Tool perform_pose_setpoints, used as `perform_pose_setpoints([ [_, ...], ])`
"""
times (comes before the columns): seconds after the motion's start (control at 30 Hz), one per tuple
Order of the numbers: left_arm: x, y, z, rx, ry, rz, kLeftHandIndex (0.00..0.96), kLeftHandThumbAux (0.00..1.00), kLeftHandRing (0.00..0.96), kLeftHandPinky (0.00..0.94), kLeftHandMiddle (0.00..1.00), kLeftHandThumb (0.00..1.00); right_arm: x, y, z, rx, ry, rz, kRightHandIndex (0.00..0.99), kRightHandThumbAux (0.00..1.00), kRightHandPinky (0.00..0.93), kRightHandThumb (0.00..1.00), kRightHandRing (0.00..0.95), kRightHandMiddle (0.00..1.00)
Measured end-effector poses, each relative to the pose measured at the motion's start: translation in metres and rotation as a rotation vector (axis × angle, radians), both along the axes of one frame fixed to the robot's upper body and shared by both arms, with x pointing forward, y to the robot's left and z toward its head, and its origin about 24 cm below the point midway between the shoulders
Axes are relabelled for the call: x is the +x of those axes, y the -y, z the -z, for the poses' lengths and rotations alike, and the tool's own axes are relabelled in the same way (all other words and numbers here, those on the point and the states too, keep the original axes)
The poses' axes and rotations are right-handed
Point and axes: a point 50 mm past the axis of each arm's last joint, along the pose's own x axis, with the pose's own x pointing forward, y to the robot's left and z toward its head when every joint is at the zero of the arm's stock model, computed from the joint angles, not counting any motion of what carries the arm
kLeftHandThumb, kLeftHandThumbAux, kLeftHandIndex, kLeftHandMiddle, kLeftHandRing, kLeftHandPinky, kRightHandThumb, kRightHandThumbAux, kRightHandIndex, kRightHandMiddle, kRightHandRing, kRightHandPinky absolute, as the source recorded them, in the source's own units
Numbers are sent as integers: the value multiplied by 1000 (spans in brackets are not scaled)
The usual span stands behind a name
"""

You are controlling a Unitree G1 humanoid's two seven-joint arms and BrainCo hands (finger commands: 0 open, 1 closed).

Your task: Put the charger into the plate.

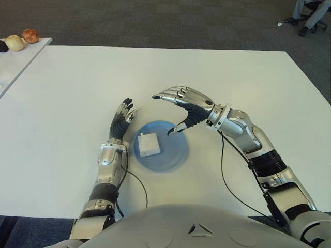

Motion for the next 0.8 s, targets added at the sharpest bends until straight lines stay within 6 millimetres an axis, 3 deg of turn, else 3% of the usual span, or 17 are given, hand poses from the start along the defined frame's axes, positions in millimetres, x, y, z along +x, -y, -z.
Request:
perform_pose_setpoints([
  [0.8, 0, 1, 0, 5, -9, 4, 16, 551, 68, 77, 79, 0, 2, 5, -5, 73, -47, 1, 0, 127, 0, 288, 0, 0],
])
